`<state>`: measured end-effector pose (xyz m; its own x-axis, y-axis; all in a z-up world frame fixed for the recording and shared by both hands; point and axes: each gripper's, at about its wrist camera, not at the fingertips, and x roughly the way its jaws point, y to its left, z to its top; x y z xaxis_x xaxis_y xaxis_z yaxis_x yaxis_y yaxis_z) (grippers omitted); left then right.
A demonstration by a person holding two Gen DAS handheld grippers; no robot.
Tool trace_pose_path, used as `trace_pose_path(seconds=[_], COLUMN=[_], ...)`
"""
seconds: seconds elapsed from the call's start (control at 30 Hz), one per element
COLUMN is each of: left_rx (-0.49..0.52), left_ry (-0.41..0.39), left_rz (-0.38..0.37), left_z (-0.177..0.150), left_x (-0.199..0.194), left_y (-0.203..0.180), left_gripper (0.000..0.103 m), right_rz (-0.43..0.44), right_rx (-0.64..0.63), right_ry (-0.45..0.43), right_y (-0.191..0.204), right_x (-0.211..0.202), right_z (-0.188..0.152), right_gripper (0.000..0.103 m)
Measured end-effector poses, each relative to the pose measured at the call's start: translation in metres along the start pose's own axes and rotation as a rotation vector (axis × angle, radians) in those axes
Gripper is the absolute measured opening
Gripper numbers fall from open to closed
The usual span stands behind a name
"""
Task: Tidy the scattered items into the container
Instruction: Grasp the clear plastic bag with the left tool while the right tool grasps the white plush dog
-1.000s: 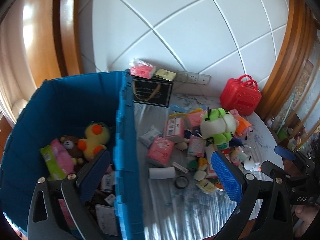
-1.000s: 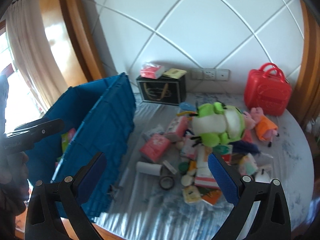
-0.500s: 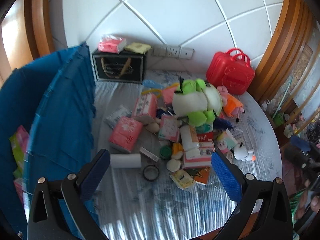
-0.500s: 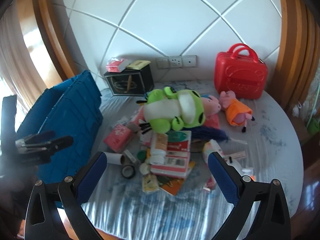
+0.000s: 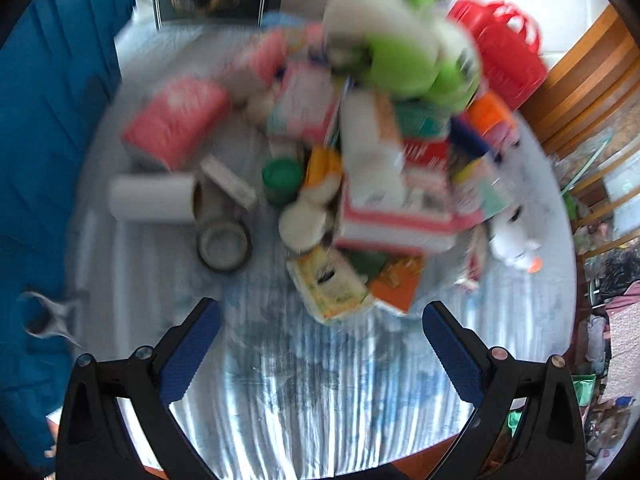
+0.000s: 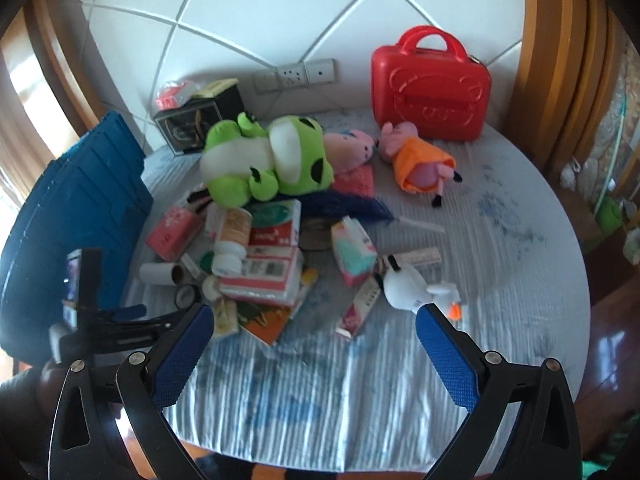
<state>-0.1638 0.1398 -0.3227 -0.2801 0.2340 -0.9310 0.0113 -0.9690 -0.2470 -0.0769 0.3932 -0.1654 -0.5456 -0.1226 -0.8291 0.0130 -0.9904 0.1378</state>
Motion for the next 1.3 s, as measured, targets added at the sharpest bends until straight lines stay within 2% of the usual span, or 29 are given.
trace_pose_path(seconds=[0.07, 0.17, 0.27, 0.43, 0.47, 0.53, 0.63, 0.87, 1.1, 1.3], left_rx=[-0.036, -0.064, -0.092, -0.138, -0.135, -0.124, -0.123, -0.042, 0.037, 0.038], left_ry=[0.029, 0.059, 0.080, 0.072, 0.073, 0.059, 0.045, 0.022, 0.009, -0.004], left_rz=[-0.022, -0.049, -0.046, -0.053, -0.045, -0.025, -0.040, -0.012, -0.002, 0.012], left_z=[-0.002, -0.005, -0.006, -0.005, -0.004, -0.002, 0.001, -0.004, -0.018, -0.018], left_x=[0.021, 0.047, 0.067, 0.083, 0.086, 0.087, 0.087, 0.073, 0.044, 0.019], left_y=[0.003, 0.004, 0.004, 0.008, 0.007, 0.005, 0.002, -0.012, -0.016, -0.008], left_gripper=[0.092, 0.085, 0.083, 0.081, 0.071, 0.065, 0.058, 0.029, 0.026, 0.026], right_rz=[-0.002, -0.006, -0.016, -0.032, -0.034, -0.035, -0.035, -0.075, -0.164, -0.201], right_rx=[0.004, 0.010, 0.016, 0.021, 0.022, 0.018, 0.006, -0.046, -0.108, -0.163], right_ry=[0.031, 0.057, 0.075, 0.101, 0.108, 0.119, 0.132, 0.137, 0.184, 0.201], right_y=[-0.008, -0.018, -0.028, -0.040, -0.042, -0.045, -0.046, -0.056, -0.085, -0.099], right_x=[0.008, 0.015, 0.020, 0.030, 0.032, 0.036, 0.043, 0.080, 0.152, 0.205], right_z=[-0.007, -0.014, -0.019, -0.023, -0.024, -0.025, -0.025, -0.028, -0.027, -0.011], right_gripper=[0.102, 0.102, 0.102, 0.102, 0.102, 0.102, 0.102, 0.102, 0.102, 0.102])
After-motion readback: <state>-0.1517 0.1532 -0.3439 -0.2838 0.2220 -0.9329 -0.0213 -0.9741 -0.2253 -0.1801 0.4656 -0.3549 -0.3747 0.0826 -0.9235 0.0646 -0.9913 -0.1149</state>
